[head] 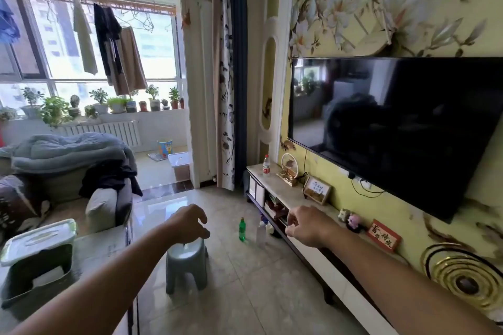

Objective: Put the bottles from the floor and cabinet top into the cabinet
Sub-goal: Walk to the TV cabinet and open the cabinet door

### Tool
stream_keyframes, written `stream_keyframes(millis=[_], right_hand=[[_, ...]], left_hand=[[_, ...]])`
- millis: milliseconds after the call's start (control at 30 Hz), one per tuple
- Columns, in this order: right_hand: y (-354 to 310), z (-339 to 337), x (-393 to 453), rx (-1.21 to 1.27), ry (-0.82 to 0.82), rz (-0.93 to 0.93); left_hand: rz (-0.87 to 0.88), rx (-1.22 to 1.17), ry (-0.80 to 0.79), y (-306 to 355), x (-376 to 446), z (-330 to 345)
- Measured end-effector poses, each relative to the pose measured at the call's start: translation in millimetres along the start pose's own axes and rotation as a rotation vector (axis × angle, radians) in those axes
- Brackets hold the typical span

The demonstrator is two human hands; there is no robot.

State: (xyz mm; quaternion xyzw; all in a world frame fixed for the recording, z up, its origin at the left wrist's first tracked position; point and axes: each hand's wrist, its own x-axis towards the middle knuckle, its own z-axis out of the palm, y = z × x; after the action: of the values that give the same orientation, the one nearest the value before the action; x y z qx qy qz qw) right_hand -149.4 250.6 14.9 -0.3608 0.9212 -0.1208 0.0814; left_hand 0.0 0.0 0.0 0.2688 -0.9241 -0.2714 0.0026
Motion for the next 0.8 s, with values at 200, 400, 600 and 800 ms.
stream_keyframes(millis=[200,400,600,800], right_hand=[[29,-12,68,0.022,-0.041,-0.001],[53,-26,125,0.036,-0.037,-0.014],[68,-27,167,0.043,-0.069,-0.036],[65,-28,216,0.051,-0.078,-0.013]], left_hand=[[-0.041,-0.013,-0.017,21,64,1],[-0.063,-0.047,-0.022,35,121,1],[-0.102,-0.061,-0.057,42,166,0],[-0.095,-0.081,-0.079,37,216,-5]])
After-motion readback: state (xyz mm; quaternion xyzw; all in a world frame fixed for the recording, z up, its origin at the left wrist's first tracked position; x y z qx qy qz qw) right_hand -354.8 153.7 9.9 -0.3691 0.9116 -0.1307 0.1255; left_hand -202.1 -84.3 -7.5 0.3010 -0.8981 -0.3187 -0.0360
